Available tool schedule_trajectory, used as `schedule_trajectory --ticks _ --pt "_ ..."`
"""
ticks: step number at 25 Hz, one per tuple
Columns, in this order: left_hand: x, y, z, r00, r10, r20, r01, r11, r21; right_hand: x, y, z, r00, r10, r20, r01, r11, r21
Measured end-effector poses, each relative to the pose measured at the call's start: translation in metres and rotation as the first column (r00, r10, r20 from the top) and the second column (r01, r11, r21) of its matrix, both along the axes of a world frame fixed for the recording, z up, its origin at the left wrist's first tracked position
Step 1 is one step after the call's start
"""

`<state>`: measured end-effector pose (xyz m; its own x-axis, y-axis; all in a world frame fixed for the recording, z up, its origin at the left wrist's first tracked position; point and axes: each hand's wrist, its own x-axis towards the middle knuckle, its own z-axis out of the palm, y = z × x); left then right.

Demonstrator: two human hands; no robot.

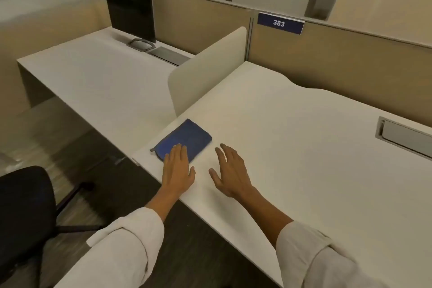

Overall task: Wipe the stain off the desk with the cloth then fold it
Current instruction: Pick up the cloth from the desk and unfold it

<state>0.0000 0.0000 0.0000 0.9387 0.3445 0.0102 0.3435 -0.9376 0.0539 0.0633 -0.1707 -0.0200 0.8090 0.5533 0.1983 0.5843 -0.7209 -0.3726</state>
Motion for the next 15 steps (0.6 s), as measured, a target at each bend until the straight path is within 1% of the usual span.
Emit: schedule_trajectory --ticks 1,4,6,7,9,11,12,13,14,15 --pt "0.004 0.009 0.0 1.0 0.016 -0.02 -0.016 1.0 0.025 0.003 0.013 -0.003 0.999 0.04 -0.016 -0.041 0.999 -0.032" --pt "0.013 0.032 -0.001 0.998 0.065 -0.007 -0.065 0.998 0.0 0.011 0.041 -0.008 0.989 0.113 -0.099 -0.123 0.987 -0.102" --pt "0.015 0.036 -0.003 0.999 0.034 0.001 -0.034 0.999 -0.009 0.011 0.053 -0.014 0.978 0.148 -0.147 -0.165 0.98 -0.108" --pt "0.015 0.038 -0.004 1.0 0.011 0.026 -0.011 1.0 -0.013 0.011 0.056 -0.016 0.973 0.163 -0.166 -0.182 0.977 -0.108" --pt "0.017 0.042 -0.003 0.986 -0.041 0.16 0.057 0.994 -0.092 0.012 0.06 -0.016 0.957 0.186 -0.22 -0.21 0.973 -0.091" --pt "0.02 0.045 0.004 0.939 -0.087 0.332 0.168 0.959 -0.226 0.013 0.061 -0.012 0.932 0.2 -0.302 -0.206 0.979 0.013" --pt "0.023 0.044 0.009 0.923 -0.086 0.374 0.208 0.931 -0.299 0.012 0.062 -0.009 0.912 0.212 -0.351 -0.181 0.976 0.12" --pt "0.028 0.041 0.016 0.919 -0.078 0.386 0.238 0.891 -0.386 0.011 0.062 -0.004 0.89 0.23 -0.394 -0.132 0.957 0.26" --pt "0.033 0.036 0.022 0.921 -0.053 0.386 0.252 0.838 -0.484 0.007 0.063 0.0 0.867 0.252 -0.43 -0.065 0.913 0.403" --pt "0.04 0.03 0.028 0.922 -0.003 0.388 0.248 0.774 -0.582 0.002 0.063 0.007 0.849 0.266 -0.457 0.007 0.858 0.513"
